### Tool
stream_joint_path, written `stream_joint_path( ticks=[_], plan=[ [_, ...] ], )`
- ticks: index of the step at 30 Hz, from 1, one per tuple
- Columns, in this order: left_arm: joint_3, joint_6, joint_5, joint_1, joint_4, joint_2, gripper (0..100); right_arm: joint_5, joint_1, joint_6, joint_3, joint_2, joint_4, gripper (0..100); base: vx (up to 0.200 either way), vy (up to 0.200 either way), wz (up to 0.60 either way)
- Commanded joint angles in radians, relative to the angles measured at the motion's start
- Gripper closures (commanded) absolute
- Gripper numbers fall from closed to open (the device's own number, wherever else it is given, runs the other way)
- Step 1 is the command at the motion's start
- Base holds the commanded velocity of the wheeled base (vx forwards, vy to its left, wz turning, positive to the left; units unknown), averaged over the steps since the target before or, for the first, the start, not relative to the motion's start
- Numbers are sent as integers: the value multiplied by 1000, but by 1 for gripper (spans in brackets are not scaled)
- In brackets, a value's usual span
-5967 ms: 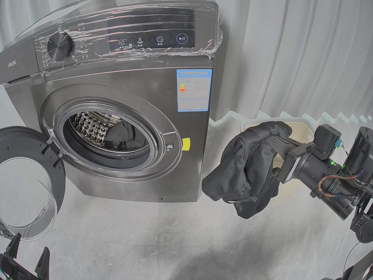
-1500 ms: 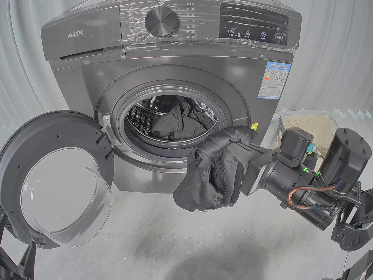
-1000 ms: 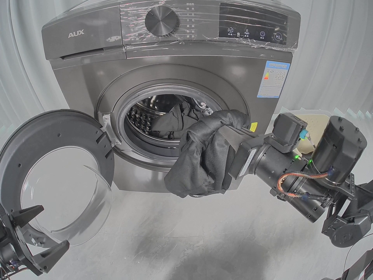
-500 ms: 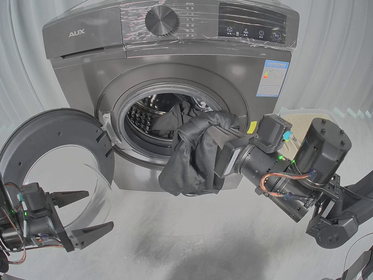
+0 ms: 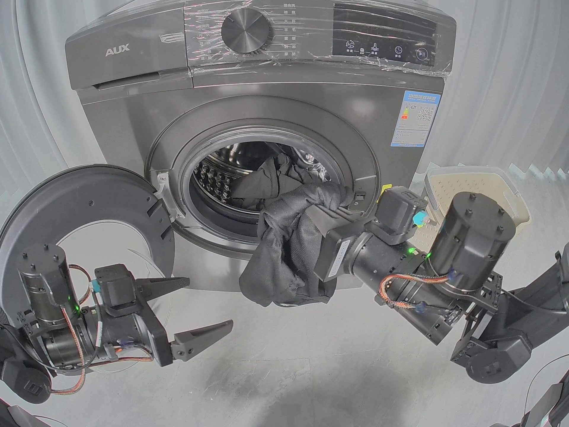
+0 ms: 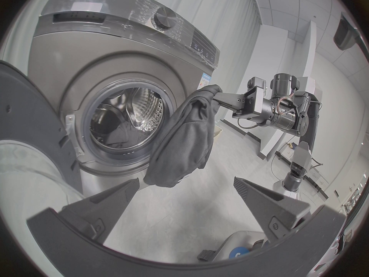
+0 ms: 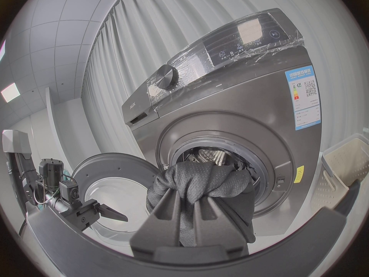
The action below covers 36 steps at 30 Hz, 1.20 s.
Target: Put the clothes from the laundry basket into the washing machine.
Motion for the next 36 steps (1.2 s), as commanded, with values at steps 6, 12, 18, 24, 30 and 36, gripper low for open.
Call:
stream_joint_path(
  ticks=[6,12,18,24,30,36],
  plan=[
    [-38,-21,3,-62,-48,113,0,-2,-1,-1,-28,70,-26,100,0,0,0],
    [-78,-21,26,-79,-91,184,0,-2,0,-4,-56,102,-37,100,0,0,0],
    [-154,-44,98,-92,-197,302,0,-3,0,-2,-53,102,-39,100,0,0,0],
    [-189,-47,184,-111,-326,423,0,-3,2,-2,-51,101,-39,100,0,0,0],
    [-224,-62,251,-122,-403,490,0,-3,2,-2,-48,99,-39,100,0,0,0],
    [-253,-64,303,-120,-424,503,0,-3,2,-5,-48,99,-54,100,0,0,0]
  ],
)
